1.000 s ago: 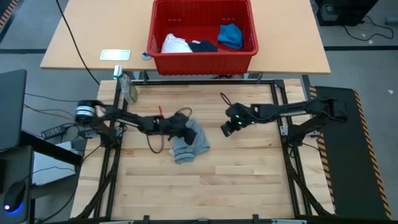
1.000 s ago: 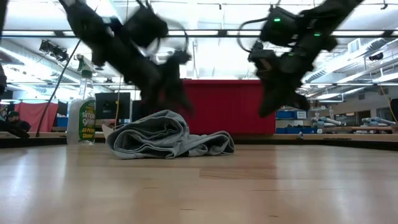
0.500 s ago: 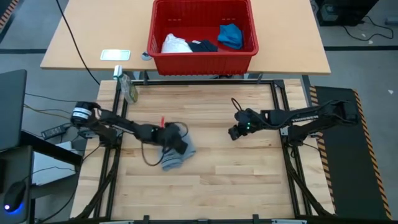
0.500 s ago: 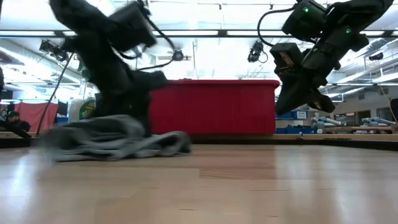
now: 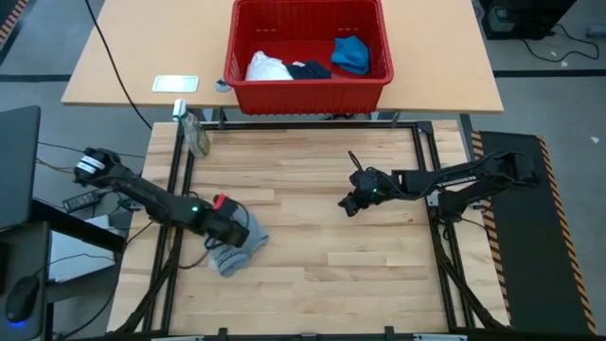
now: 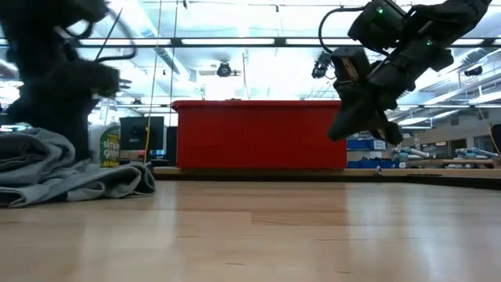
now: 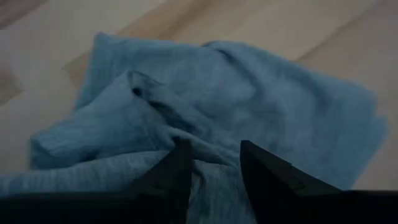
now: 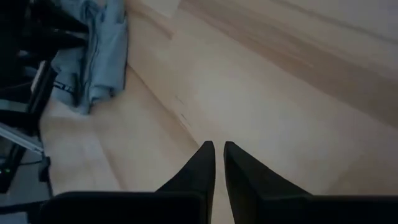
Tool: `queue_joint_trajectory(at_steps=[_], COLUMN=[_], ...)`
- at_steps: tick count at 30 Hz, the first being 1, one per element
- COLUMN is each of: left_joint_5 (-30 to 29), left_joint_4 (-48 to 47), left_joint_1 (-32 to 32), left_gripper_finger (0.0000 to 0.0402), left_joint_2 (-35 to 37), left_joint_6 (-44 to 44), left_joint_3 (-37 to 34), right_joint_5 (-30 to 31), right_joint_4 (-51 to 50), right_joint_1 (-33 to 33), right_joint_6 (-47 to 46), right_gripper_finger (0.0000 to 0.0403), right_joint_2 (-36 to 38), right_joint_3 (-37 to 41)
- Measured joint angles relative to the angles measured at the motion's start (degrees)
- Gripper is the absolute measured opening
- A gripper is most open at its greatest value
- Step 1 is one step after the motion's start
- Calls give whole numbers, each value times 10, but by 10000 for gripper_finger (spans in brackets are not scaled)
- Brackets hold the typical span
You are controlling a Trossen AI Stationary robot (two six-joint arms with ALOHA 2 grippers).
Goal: Fold laundry
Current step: Fold the gray shirt, then remove the black pants from the red laundry bin
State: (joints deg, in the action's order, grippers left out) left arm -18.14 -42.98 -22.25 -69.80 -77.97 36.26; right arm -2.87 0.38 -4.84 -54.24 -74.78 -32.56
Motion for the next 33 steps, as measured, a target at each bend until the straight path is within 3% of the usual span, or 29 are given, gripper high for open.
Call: queue_joint_trajectory(at_steps=[9,16,20,28,33], left_joint_5=[34,41,34,116,194], left_joint_4=[33,14,-10,25,124], left_joint_1=[-18,-3,46,195,292], left_gripper_finger=[141,141,141,142,142], left_joint_2=[161,255,311,415,410], left_joint_6=[16,164,230,387,434], left_joint_3=[-126,-94,-77,-71,-71], right_joint_5=[33,74,76,86,56], right_joint_4=[86,86,34,-234,-249], right_joint_1=[18,10,-10,-67,-135], right_joint_6=[-107,-112,-65,79,156], right_gripper_finger=[43,43,43,43,43], right_joint_2=[-59,-80,-86,-106,-111], right_joint_3=[-2,-58,-137,-364,-442])
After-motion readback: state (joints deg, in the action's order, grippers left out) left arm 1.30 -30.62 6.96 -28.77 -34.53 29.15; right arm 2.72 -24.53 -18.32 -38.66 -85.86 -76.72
